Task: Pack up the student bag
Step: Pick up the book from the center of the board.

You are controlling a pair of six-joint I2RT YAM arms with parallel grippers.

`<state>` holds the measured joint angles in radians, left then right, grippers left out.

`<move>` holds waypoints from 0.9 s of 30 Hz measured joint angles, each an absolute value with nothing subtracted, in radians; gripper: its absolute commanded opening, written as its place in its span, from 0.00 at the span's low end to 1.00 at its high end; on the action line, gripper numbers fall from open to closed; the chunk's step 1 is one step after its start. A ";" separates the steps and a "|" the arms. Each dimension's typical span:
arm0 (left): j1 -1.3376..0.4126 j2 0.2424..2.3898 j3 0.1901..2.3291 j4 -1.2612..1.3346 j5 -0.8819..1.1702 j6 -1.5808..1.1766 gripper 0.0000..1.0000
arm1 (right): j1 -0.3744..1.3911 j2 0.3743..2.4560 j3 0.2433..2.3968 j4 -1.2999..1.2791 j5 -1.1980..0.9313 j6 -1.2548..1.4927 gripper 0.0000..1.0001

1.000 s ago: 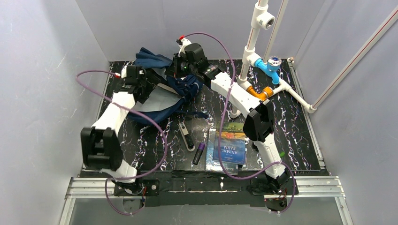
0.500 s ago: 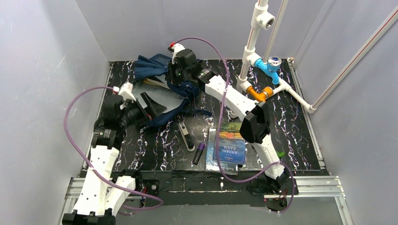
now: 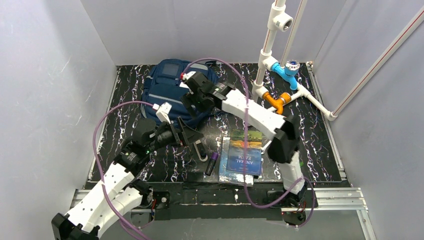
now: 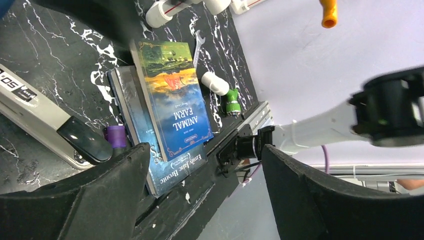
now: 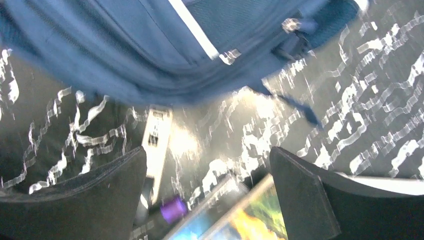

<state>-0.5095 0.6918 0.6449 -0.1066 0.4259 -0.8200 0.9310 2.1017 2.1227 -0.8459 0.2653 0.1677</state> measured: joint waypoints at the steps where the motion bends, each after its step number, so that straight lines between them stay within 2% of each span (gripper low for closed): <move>1: -0.530 0.702 0.640 -0.097 0.408 -0.822 0.80 | 0.936 2.062 2.090 -0.867 0.275 0.164 0.98; 8: -0.635 0.732 0.597 -0.030 0.305 -0.838 0.79 | 0.947 1.606 1.712 -0.860 0.273 0.173 0.98; 10: -0.659 0.773 0.600 -0.009 0.293 -0.843 0.76 | 0.945 1.517 1.611 -0.854 0.274 0.198 0.87; 14: -0.739 0.962 0.655 0.030 0.244 -0.845 0.67 | 0.946 1.433 1.412 -0.866 0.330 0.282 0.59; 19: -0.827 1.229 0.678 0.192 0.207 -0.822 0.67 | 0.951 1.345 1.161 -0.866 0.407 0.413 0.49; 23: -0.828 1.419 0.730 0.297 0.217 -0.795 0.73 | 0.952 1.257 1.013 -0.863 0.497 0.496 0.26; 24: -0.827 1.449 0.751 0.307 0.224 -0.789 0.71 | 0.952 1.245 0.986 -0.857 0.514 0.511 0.19; 27: -0.810 1.543 0.837 0.343 0.260 -0.767 0.66 | 0.951 1.234 0.918 -0.845 0.553 0.548 0.07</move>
<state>-0.8104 1.5433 0.8371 0.3428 0.2596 -0.7666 0.9512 1.2339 0.9176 -0.8452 0.5526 0.5480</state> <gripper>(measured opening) 0.710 0.167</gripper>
